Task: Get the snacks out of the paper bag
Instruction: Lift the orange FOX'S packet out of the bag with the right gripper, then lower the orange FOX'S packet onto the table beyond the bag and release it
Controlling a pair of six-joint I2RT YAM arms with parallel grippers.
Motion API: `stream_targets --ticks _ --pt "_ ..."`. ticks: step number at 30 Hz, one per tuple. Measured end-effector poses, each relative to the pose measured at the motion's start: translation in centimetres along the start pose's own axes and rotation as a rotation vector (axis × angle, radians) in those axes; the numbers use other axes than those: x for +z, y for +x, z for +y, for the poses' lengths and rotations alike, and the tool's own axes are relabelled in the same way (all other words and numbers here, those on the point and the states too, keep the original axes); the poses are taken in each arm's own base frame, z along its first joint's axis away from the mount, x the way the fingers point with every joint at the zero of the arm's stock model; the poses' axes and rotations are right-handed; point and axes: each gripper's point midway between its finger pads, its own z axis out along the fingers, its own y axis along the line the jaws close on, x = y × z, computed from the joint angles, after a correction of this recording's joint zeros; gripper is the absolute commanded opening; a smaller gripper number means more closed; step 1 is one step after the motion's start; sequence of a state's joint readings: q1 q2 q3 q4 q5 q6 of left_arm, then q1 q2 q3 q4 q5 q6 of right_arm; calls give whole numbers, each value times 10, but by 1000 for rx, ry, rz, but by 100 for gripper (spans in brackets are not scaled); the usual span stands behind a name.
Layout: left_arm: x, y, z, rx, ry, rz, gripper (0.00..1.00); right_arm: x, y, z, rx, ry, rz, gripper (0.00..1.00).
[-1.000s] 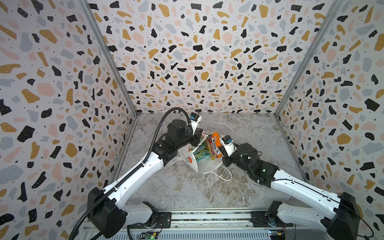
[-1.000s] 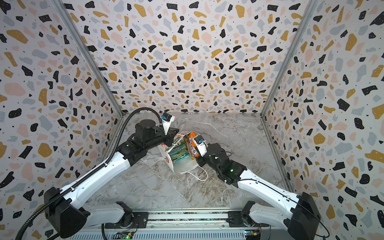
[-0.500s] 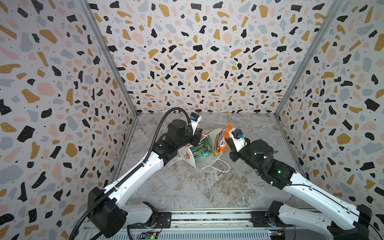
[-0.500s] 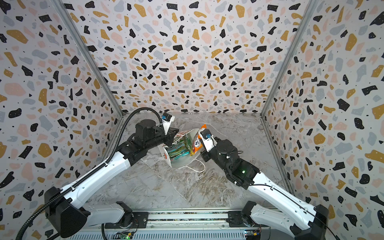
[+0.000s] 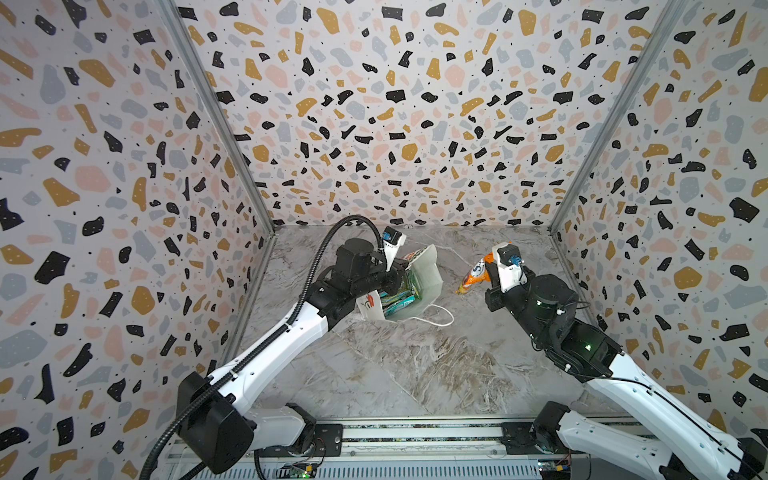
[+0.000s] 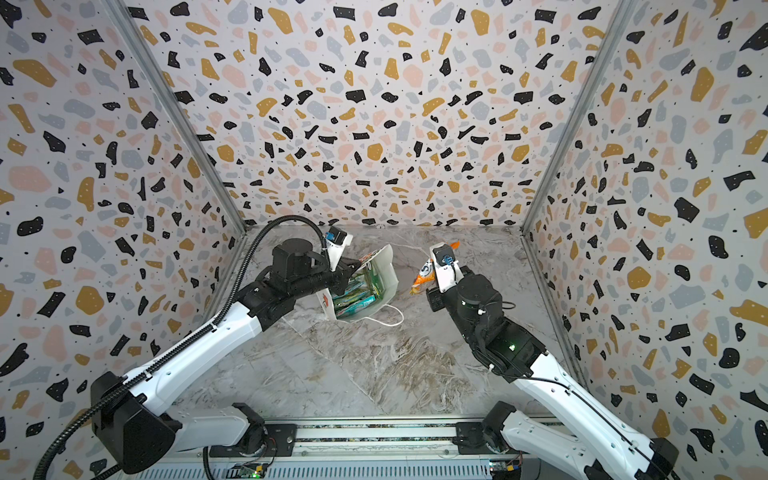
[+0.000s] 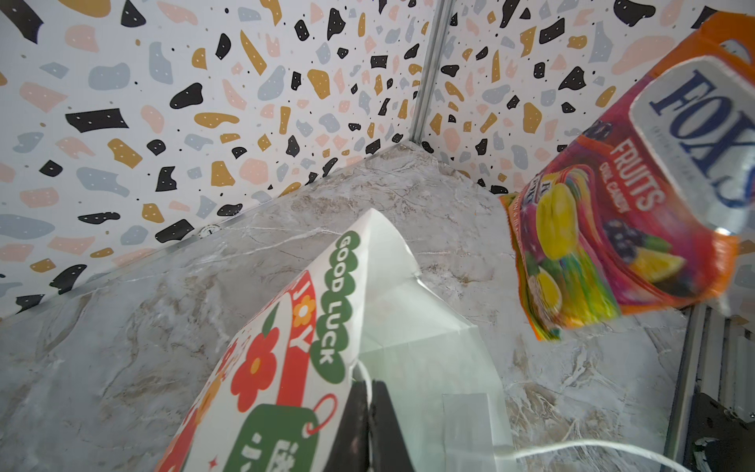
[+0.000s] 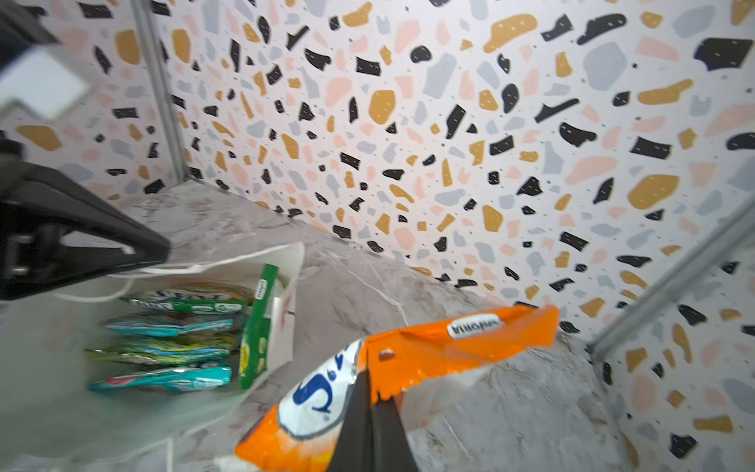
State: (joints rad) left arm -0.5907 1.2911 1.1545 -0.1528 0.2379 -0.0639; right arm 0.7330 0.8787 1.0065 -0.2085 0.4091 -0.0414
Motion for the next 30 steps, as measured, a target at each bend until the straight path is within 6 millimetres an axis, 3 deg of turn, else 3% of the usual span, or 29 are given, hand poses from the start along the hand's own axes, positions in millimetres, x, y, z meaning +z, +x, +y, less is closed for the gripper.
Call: stream_targets --ticks 7,12,16,25,30 --pt "1 0 -12 15 47 1 0 20 30 -46 73 106 85 0" --pt "0 0 -19 30 72 0 0 50 81 -58 113 106 203 0" --pt "-4 -4 -26 41 97 -13 0 76 112 -60 152 61 269 0" --pt "-14 -15 -37 57 135 -53 0 142 148 -44 221 -108 298 0" --pt "-13 -15 -37 57 134 -53 0 181 147 -29 244 -232 280 0"
